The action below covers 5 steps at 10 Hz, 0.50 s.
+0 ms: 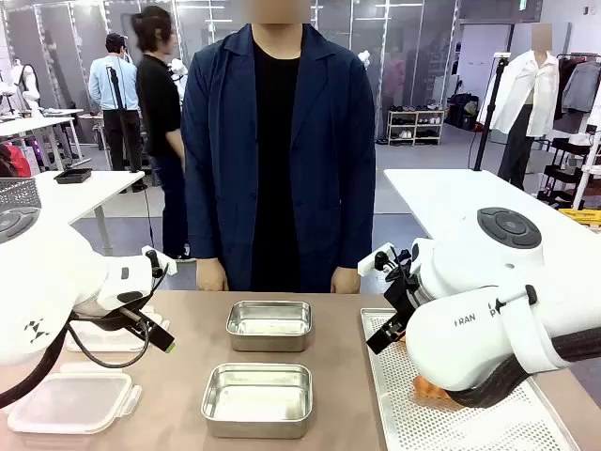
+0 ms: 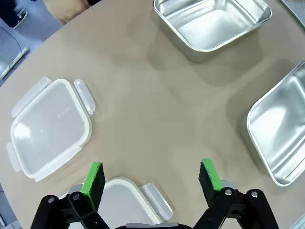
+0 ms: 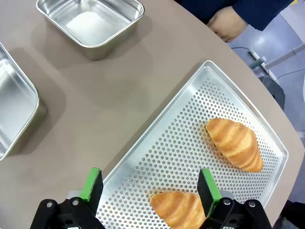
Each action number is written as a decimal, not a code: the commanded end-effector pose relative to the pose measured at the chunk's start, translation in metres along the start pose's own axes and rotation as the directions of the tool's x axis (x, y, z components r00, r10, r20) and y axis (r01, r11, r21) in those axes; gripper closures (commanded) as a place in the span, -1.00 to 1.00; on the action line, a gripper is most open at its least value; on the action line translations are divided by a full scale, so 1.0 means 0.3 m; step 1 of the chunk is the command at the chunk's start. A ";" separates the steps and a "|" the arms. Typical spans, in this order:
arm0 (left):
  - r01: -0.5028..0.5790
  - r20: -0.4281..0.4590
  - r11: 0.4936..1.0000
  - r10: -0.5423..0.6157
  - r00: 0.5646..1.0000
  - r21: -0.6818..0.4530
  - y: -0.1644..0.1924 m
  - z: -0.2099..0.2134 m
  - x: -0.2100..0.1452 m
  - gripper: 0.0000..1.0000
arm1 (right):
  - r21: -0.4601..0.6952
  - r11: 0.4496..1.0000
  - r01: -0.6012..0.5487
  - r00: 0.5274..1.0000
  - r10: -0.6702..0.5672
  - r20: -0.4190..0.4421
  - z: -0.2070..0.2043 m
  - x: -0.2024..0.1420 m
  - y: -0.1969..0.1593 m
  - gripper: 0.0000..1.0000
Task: Place the bread into the airtight container.
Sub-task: Pick up a Butter Roll and place it into an empty Airtight Container.
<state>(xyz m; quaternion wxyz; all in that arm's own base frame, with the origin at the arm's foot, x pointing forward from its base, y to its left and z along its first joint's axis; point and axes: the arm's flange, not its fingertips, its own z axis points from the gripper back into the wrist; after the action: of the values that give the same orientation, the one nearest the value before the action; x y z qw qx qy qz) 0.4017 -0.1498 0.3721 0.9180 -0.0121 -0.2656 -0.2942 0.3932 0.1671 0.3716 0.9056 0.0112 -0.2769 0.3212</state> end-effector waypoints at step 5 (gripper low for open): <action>0.000 0.000 1.000 0.000 1.000 0.000 -0.001 0.000 0.000 -1.00 | 0.000 1.000 0.000 1.000 0.000 0.000 0.000 0.000 0.000 -1.00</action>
<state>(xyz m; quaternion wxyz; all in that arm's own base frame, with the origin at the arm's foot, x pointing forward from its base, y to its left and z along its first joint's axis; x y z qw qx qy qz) 0.4016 -0.1501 0.3721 0.9179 -0.0120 -0.2656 -0.2945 0.3931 0.1674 0.3716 0.9048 0.0100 -0.2769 0.3234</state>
